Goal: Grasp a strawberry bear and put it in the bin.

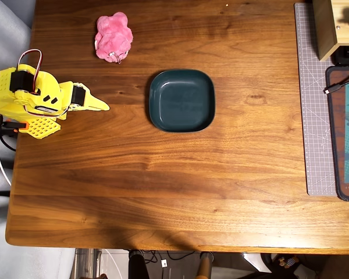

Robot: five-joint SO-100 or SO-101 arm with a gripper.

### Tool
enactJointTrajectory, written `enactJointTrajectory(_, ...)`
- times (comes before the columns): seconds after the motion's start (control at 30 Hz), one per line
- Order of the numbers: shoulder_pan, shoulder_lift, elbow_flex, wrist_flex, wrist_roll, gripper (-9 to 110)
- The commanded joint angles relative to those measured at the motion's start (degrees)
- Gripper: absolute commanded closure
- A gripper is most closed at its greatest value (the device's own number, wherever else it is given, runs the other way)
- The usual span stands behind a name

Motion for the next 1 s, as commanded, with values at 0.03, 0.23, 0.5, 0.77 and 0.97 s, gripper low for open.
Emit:
enactJointTrajectory(0.03, 0.18, 1.76, -0.26, 0.00, 0.44, 93)
enactJointTrajectory(0.23, 0.18, 1.76, -0.26, 0.00, 0.44, 93)
enactJointTrajectory(0.5, 0.18, 1.76, -0.26, 0.00, 0.44, 93)
enactJointTrajectory(0.77, 0.79, 1.76, -0.26, 0.00, 0.09, 93)
enactJointTrajectory(0.97, 0.79, 1.76, -0.26, 0.00, 0.09, 93)
